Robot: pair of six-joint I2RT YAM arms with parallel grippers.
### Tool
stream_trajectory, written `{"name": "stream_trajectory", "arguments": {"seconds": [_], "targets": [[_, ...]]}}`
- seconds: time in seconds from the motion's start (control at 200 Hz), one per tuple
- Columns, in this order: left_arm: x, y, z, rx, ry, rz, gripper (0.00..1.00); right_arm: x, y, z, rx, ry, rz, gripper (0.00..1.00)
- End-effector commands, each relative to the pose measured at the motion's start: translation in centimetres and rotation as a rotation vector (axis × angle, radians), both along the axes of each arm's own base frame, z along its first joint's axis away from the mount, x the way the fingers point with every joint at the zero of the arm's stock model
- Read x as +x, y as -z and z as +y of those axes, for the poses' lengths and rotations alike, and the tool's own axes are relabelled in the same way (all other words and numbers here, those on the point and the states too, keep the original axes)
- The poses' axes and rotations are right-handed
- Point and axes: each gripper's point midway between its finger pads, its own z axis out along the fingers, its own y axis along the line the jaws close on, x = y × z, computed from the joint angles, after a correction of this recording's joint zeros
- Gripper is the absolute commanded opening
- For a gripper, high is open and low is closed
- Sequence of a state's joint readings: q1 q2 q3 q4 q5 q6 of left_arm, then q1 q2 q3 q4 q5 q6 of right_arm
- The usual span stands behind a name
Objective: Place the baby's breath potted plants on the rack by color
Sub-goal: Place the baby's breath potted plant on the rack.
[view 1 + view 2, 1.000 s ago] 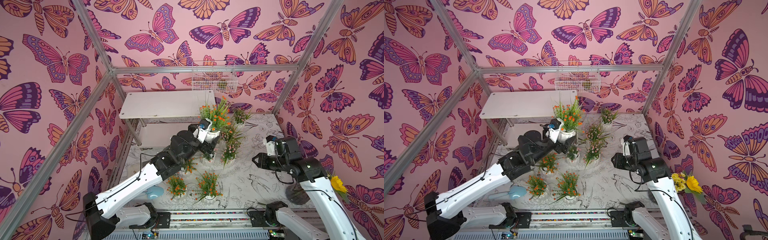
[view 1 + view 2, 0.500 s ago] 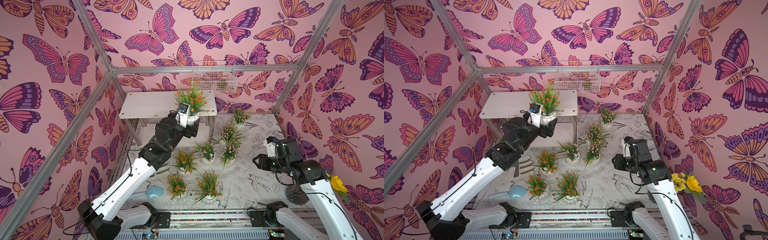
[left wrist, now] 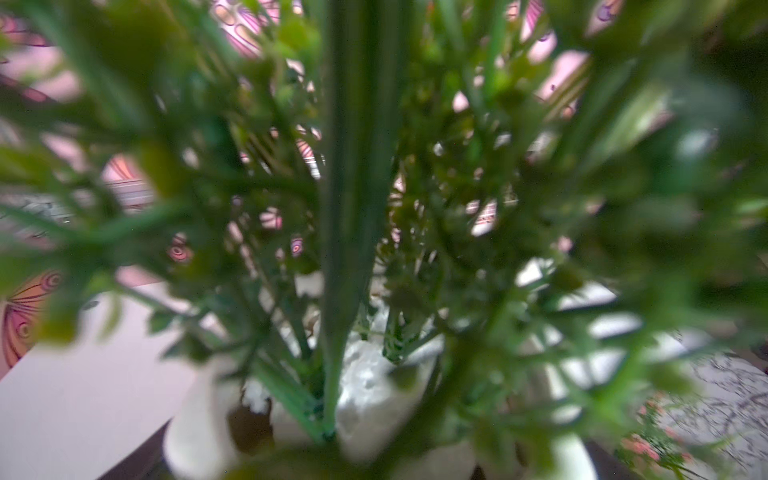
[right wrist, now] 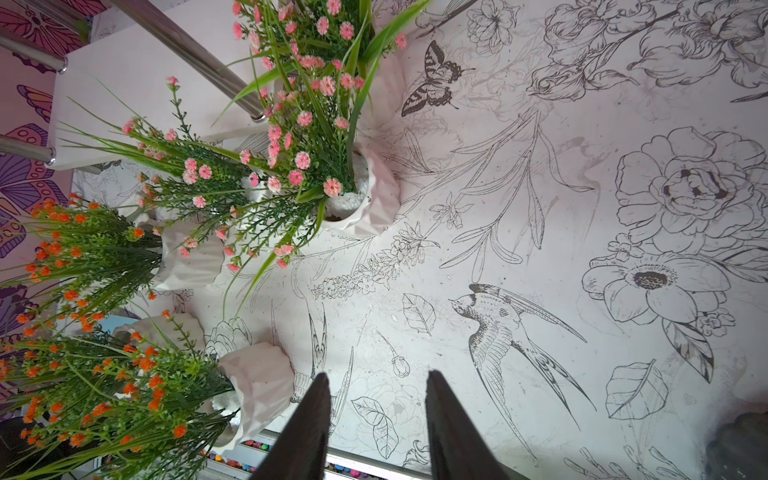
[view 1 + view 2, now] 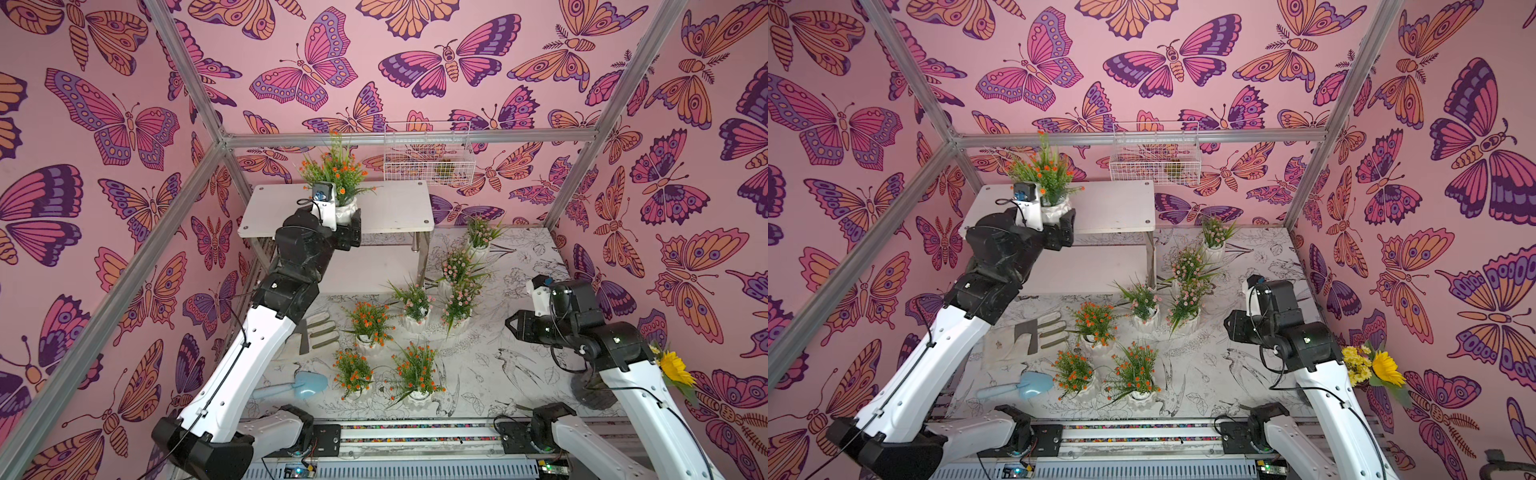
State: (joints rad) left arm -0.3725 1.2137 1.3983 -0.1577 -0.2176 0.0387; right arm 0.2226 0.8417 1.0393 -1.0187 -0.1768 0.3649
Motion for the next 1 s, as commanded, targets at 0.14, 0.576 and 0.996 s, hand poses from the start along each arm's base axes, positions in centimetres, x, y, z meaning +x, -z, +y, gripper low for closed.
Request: {"name": "stream_trajectory", "arguments": {"seconds": [0.14, 0.576, 0.996], "targets": [[2.2, -3.1, 5.2, -0.07, -0.13, -0.087, 0.34, 0.0, 0.1, -0.4, -0.022, -0.001, -0.012, 0.4], [6.5, -0.5, 14.3, -0.107, -0.341, -0.07, 0.3, -0.1, 0.1, -0.9, -0.041, 0.016, -0.017, 0.4], [7.8, 1.1, 19.0, -0.108, -0.426, -0.135, 0.29, 0.1, 0.1, -1.1, -0.052, 0.024, -0.02, 0.4]]}}
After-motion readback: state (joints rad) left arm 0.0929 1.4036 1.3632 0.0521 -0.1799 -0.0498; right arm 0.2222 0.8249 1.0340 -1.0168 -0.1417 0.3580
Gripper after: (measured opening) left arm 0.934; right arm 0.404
